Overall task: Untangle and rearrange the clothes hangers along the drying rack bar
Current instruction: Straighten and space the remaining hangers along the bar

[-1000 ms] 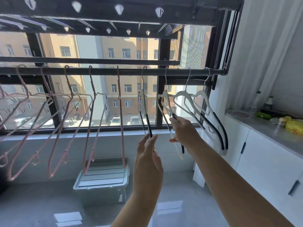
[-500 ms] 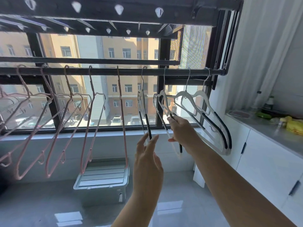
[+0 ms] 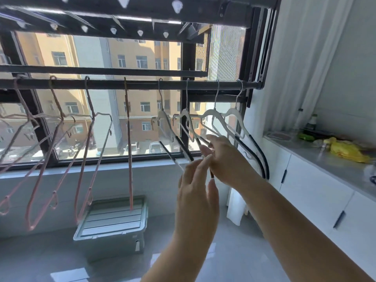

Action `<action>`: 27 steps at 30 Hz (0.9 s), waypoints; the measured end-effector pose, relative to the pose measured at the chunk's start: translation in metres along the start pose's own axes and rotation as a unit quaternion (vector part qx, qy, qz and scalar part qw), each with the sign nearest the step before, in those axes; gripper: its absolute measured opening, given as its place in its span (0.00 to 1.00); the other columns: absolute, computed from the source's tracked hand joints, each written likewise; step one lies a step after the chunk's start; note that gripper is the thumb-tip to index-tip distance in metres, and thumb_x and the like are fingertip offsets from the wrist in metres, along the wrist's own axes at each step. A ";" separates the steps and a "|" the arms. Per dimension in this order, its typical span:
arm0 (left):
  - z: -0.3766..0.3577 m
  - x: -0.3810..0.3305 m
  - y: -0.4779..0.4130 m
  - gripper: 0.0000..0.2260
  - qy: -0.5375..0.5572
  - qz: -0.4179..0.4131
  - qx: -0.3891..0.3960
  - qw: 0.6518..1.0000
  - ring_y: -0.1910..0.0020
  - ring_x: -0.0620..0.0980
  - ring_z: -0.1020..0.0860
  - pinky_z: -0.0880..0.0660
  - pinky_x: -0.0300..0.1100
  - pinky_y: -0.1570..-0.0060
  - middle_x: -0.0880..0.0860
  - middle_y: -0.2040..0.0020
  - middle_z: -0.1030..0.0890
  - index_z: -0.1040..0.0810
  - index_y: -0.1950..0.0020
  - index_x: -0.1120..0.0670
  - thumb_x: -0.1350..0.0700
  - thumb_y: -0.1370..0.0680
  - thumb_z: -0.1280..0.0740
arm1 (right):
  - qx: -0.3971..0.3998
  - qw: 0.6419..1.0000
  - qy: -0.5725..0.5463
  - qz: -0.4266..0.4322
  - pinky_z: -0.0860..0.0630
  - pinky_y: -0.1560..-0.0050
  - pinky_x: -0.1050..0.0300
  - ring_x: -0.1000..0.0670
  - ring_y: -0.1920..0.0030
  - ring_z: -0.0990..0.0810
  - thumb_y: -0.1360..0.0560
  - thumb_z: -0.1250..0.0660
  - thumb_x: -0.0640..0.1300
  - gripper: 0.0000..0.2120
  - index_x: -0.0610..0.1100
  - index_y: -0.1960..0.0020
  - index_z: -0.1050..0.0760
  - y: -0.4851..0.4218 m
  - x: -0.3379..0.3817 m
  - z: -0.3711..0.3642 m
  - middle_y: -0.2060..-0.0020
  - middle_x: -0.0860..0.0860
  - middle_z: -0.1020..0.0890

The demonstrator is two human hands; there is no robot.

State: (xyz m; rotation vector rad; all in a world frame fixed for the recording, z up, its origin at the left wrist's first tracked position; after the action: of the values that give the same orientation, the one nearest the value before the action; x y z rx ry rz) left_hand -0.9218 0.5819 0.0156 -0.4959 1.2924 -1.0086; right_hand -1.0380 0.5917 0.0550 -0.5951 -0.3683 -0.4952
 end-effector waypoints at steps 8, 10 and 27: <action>-0.050 -0.020 0.008 0.20 0.096 0.046 0.115 0.988 0.54 0.28 0.28 0.35 0.18 0.53 0.47 0.40 0.27 0.34 0.32 0.51 0.57 0.24 0.38 | -0.109 0.993 0.051 -0.010 0.37 0.44 0.65 0.48 0.38 0.27 0.22 0.40 0.44 0.18 0.43 0.34 0.31 0.009 -0.034 0.048 0.37 0.46 0.26; -0.063 -0.020 0.010 0.22 0.093 0.064 0.161 0.981 0.47 0.33 0.28 0.35 0.20 0.48 0.49 0.35 0.30 0.40 0.29 0.51 0.57 0.23 0.40 | -0.089 0.995 0.035 -0.032 0.38 0.45 0.66 0.48 0.38 0.27 0.22 0.40 0.43 0.18 0.43 0.33 0.32 0.010 -0.042 0.047 0.36 0.47 0.27; -0.104 -0.013 0.027 0.29 0.089 0.081 0.253 0.960 0.31 0.34 0.60 0.56 0.35 0.29 0.41 0.28 0.58 0.62 0.27 0.52 0.55 0.20 0.47 | -0.026 0.959 -0.234 -0.160 0.27 0.47 0.60 0.51 0.47 0.22 0.21 0.44 0.43 0.13 0.49 0.39 0.28 0.006 -0.063 0.025 0.47 0.50 0.20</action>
State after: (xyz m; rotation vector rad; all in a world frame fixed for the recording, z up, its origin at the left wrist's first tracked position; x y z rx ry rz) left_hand -1.0104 0.6294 -0.0248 0.0929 1.1508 -1.2123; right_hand -1.0914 0.6325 0.0419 -0.7081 -0.9150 -0.6756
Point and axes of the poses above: each hand's wrist, its own y-axis away from the middle knuckle, its own z-axis out of the back of the hand, x = y × z, the point moved 6 cm from there along -y, towards the middle knuckle
